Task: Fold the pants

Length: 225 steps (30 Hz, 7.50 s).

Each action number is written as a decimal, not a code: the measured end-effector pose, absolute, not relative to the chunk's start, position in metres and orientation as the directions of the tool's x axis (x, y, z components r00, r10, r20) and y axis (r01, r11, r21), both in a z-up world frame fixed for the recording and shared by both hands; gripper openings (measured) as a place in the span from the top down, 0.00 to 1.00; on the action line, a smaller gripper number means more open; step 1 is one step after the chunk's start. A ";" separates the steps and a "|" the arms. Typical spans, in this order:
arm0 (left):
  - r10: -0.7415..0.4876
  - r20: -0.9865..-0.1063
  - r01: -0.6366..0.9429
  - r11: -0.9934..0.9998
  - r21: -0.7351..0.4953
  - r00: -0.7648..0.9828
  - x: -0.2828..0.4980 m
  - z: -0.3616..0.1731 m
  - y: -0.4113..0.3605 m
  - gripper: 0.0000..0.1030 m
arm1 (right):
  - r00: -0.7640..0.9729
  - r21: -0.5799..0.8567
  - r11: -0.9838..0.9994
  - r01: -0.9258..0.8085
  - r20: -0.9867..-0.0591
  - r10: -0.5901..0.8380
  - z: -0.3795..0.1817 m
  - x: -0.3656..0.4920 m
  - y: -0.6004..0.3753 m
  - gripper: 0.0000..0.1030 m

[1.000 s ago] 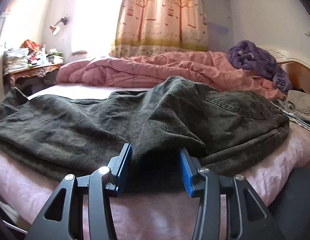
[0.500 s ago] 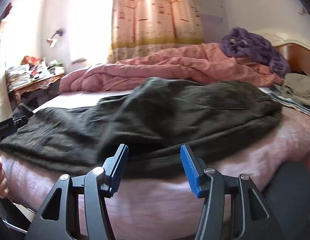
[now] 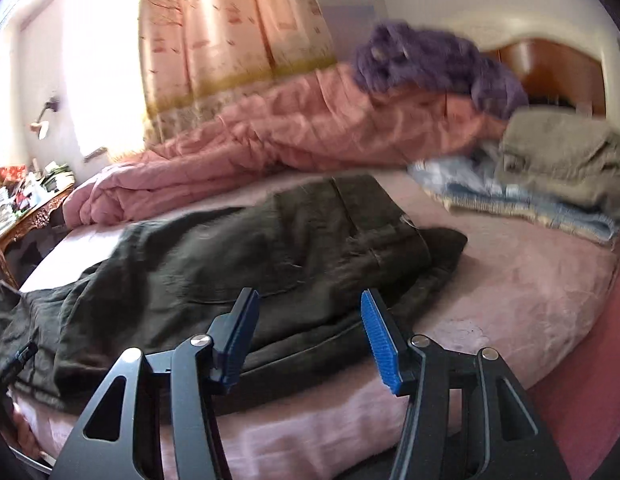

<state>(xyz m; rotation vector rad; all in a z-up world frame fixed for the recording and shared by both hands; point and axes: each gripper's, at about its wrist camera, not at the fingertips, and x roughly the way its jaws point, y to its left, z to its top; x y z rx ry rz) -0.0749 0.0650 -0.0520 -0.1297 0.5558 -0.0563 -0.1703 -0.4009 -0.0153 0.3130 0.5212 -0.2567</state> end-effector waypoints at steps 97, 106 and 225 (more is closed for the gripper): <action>-0.232 -0.206 0.224 0.973 -0.059 0.951 0.011 0.083 -0.103 0.00 | 0.791 0.019 0.881 0.473 -0.451 -0.415 0.105 -0.119 -0.498 0.01; -0.222 -0.435 0.211 0.975 -0.074 0.873 0.058 -0.004 -0.128 0.01 | 0.805 0.159 0.940 0.303 -0.570 -0.163 0.104 -0.044 -0.502 0.01; -0.069 -0.515 0.110 0.993 0.048 0.854 -0.022 -0.021 -0.041 0.01 | 0.724 0.046 0.825 0.563 -0.510 -0.465 0.033 -0.174 -0.467 0.86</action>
